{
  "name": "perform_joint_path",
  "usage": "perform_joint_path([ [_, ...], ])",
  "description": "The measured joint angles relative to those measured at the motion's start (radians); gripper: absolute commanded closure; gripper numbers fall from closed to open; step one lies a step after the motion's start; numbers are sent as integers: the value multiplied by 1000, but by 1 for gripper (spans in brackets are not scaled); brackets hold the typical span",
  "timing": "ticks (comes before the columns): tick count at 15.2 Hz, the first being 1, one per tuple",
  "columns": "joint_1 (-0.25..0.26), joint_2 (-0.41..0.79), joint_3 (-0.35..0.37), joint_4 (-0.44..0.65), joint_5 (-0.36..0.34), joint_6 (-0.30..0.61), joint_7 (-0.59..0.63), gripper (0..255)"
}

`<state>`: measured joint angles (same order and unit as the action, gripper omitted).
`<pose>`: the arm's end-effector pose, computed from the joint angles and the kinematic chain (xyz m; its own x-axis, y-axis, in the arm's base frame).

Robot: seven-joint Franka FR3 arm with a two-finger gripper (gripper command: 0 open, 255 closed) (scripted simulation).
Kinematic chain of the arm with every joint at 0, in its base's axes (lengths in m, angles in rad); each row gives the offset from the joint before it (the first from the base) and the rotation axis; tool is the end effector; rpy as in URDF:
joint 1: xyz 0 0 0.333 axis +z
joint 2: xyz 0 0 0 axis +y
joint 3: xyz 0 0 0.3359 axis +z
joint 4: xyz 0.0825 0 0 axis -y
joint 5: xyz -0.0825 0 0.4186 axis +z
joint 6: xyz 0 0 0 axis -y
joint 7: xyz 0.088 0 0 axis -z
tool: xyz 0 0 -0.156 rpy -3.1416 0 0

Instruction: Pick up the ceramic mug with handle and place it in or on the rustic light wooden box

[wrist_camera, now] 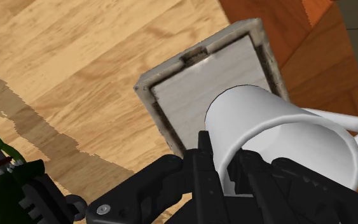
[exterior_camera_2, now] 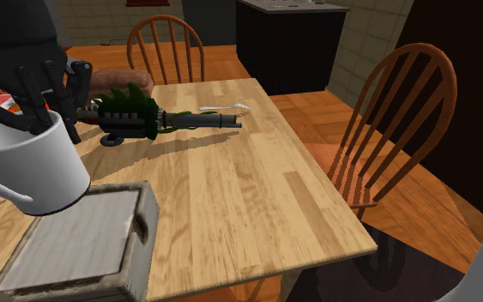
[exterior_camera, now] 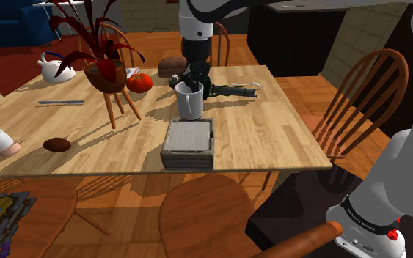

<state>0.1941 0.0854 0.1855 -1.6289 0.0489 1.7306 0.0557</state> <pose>0.5813 0.2355 0.5290 0.9506 0.3101 0.0138 0.3103 -0.9484 -0.0650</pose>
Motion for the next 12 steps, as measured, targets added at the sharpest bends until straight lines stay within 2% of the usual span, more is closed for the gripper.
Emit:
perform_joint_path([
  [2,11,36,8,29,-7,7,19,255],
  [12,13,48,9,-86,-8,134,17,255],
])
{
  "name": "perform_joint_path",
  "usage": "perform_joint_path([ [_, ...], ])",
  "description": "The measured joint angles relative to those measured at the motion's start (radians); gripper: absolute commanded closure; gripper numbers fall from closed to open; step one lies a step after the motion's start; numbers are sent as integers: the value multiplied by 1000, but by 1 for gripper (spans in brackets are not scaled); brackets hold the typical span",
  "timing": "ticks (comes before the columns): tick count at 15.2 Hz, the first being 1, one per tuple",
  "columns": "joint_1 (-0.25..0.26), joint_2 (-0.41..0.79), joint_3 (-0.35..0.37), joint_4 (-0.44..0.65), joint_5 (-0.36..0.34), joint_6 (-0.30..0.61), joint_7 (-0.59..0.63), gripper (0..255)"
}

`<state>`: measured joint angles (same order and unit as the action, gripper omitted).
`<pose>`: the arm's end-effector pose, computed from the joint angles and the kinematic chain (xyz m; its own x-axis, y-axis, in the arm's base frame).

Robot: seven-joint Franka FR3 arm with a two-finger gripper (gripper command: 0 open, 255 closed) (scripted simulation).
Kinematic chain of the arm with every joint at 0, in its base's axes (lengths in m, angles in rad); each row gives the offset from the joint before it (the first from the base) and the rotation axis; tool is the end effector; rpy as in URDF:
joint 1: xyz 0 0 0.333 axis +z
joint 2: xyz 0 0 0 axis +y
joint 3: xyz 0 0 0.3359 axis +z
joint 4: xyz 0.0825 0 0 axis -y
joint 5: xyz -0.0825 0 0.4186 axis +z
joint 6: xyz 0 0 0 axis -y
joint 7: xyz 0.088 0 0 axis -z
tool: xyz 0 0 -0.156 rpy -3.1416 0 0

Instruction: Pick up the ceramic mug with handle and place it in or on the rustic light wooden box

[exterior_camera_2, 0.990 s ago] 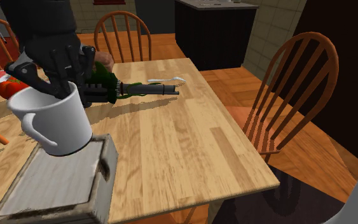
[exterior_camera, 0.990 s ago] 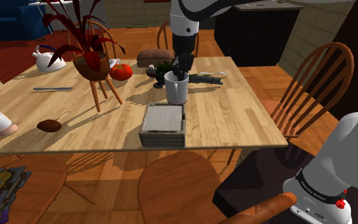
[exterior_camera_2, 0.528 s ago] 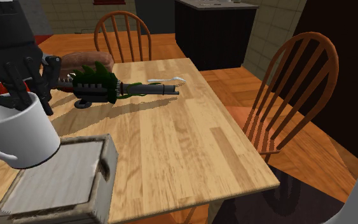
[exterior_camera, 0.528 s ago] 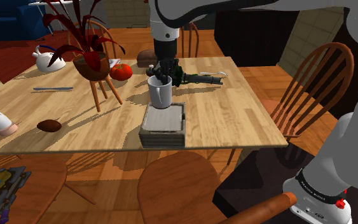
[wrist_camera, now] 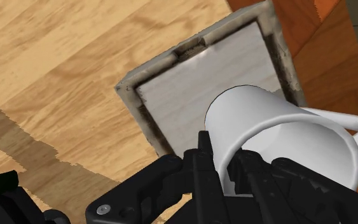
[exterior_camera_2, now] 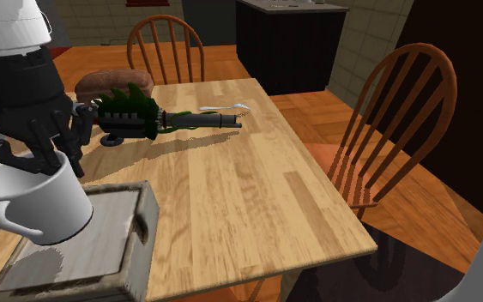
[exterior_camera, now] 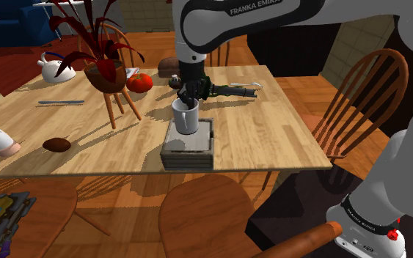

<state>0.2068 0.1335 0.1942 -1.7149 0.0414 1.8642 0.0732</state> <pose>0.5907 0.2511 0.4667 0.9511 0.3087 0.0129 0.3088 -0.9488 -0.0666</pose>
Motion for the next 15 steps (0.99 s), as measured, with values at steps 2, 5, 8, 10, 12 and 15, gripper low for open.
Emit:
perform_joint_path([
  [2,0,5,0,-21,-1,26,0,255],
  [5,1,7,0,-59,-1,66,-1,255],
  [8,1,11,0,-73,-1,84,-2,255],
  [10,1,11,0,-75,-1,86,-3,255],
  [12,0,11,0,-76,-1,87,-3,255],
  [15,0,11,0,-76,-1,87,-3,0],
])
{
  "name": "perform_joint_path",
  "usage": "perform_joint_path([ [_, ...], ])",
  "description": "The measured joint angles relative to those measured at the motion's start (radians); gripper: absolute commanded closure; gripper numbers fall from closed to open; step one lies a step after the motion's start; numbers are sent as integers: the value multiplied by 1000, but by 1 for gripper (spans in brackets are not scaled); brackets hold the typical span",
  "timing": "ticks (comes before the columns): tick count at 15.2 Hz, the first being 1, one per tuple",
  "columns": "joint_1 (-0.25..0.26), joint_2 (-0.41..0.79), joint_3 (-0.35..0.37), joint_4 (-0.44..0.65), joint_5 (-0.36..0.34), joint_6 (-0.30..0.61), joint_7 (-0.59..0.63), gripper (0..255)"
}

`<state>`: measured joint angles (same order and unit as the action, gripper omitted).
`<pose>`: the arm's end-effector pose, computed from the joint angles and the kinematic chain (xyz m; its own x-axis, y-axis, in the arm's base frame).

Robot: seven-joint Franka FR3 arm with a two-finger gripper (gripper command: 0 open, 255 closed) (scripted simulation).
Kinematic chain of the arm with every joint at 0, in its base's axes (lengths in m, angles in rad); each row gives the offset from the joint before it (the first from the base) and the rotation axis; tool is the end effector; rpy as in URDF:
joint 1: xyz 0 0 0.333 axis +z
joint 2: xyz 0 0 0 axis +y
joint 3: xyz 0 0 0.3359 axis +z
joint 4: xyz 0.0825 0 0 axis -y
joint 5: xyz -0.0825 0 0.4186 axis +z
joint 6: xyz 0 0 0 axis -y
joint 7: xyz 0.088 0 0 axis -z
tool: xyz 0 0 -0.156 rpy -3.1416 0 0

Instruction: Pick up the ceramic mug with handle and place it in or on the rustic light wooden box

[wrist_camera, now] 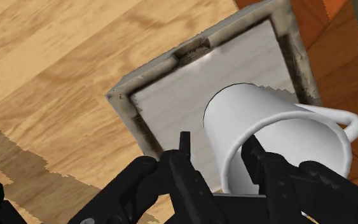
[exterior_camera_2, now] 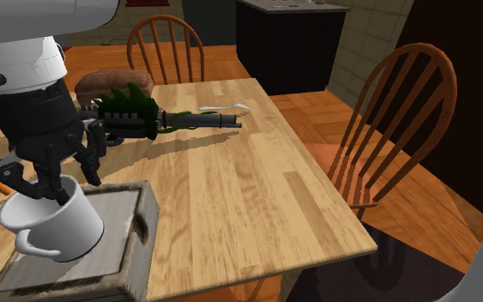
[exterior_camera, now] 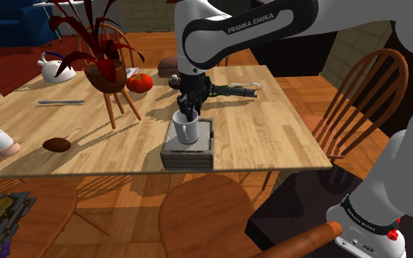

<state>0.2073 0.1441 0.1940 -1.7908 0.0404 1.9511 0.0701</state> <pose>0.5896 0.2508 0.4289 0.9511 0.3087 0.0135 0.3089 -0.9488 -0.0665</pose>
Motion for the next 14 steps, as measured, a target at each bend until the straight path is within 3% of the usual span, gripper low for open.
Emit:
perform_joint_path([
  [5,0,0,0,0,0,0,0,0],
  [10,-3,-13,-2,96,1,-108,-1,0],
  [14,-4,-17,-2,105,2,-121,-1,0],
])
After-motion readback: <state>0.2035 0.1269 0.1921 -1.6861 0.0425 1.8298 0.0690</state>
